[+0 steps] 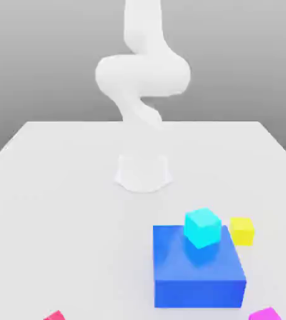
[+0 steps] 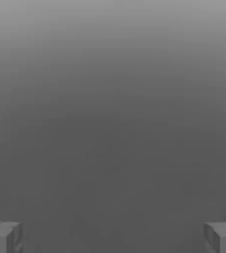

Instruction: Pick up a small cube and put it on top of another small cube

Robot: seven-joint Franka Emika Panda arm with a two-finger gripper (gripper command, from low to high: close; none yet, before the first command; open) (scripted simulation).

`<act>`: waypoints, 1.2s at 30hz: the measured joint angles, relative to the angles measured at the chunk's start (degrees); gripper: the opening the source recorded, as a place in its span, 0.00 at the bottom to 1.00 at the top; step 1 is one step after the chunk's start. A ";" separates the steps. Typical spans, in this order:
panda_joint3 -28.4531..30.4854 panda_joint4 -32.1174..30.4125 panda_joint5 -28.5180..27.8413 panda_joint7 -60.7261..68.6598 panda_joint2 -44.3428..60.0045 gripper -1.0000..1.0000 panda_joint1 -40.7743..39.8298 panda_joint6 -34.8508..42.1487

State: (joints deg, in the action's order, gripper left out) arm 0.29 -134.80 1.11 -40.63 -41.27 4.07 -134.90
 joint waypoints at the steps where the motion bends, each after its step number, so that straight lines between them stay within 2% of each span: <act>1: 0.11 -1.34 0.43 2.31 2.06 0.50 1.84 -1.41; 10: -1.16 -12.37 3.97 21.13 18.94 0.50 15.80 -12.85; 17: -4.89 -20.87 4.68 34.11 31.82 0.50 24.21 -21.71; 22: -7.93 -26.94 -0.22 39.50 40.95 0.50 29.74 -28.17; 26: -5.10 -26.75 -5.23 37.59 49.00 0.50 31.52 -34.50; 29: -2.47 -25.67 -6.66 36.54 55.21 0.50 33.74 -39.53; 30: -1.89 -25.37 -6.79 36.38 56.98 0.00 34.31 -40.99; 36: -1.57 -25.21 -7.05 36.13 57.86 0.00 34.60 -41.61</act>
State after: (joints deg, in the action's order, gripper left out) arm -1.28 -160.00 -5.95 -4.50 16.59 38.67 -176.50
